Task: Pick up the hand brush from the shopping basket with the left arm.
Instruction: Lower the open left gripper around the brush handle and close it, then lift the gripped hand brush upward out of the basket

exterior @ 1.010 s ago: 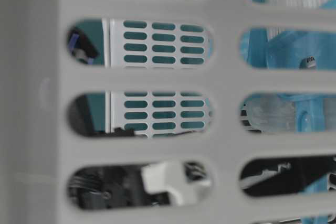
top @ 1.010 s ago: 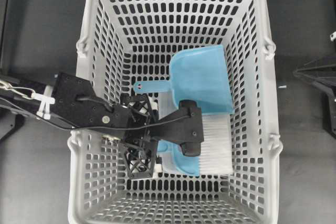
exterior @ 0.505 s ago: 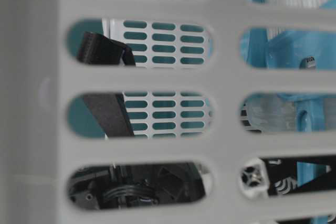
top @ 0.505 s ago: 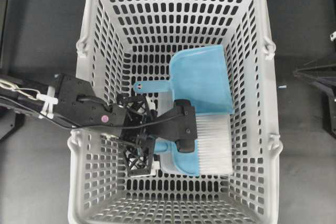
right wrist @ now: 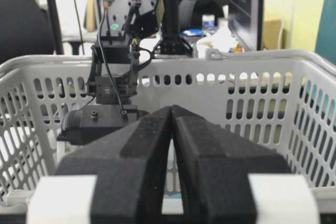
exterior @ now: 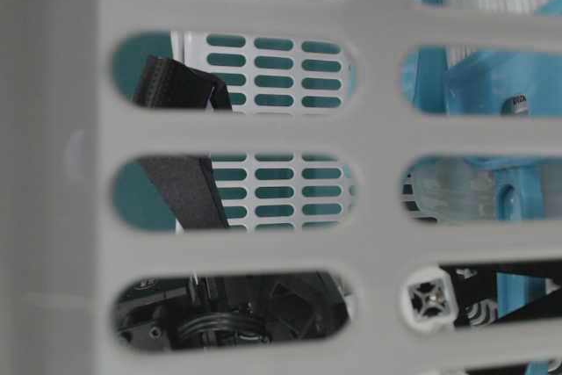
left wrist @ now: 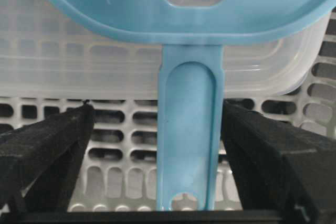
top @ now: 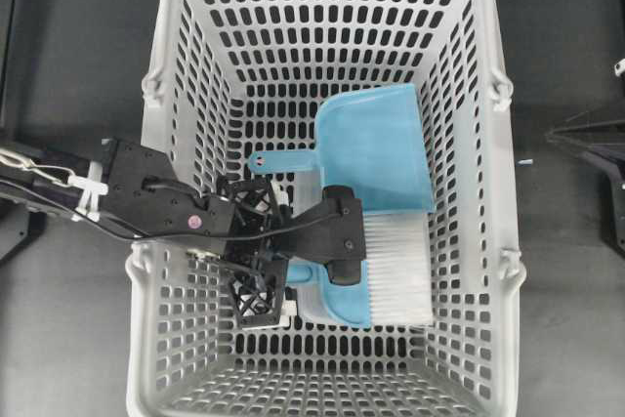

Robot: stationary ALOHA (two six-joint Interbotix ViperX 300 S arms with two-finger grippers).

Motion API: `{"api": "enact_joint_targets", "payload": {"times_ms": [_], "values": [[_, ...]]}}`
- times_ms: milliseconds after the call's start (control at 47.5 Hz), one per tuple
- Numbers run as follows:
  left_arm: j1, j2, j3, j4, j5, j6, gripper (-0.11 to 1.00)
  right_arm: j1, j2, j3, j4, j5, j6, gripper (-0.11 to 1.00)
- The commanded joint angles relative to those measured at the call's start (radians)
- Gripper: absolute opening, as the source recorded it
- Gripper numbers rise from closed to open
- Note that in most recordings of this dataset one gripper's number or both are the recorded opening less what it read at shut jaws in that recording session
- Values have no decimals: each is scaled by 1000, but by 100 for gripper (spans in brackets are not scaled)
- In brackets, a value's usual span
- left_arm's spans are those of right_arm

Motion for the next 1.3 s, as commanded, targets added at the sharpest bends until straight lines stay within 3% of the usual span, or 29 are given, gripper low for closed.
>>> {"api": "enact_joint_targets", "payload": {"times_ms": [0,84,253,484,715,926,1284], "values": [[-3,-6,-8,2,-5,0,88,-2,6,-5,5,-6,2,0],[-6,-6,-8,2,-5,0,74,-2,5,-5,5,-6,2,0],[-9,-9,-5,3,-17,2,27,-2,6,-5,5,-6,2,0],[-9,-12,-3,3,-20,8,26,-2,6,-3,5,-6,2,0],[-11,-12,-5,3,-17,81,26,-2,6,-3,5,2,2,0],[-6,-17,-15,3,-20,80,26,-3,5,-2,5,2,2,0],[15,-209,-78,3,0,94,26,-5,5,0,5,2,2,0]]}}
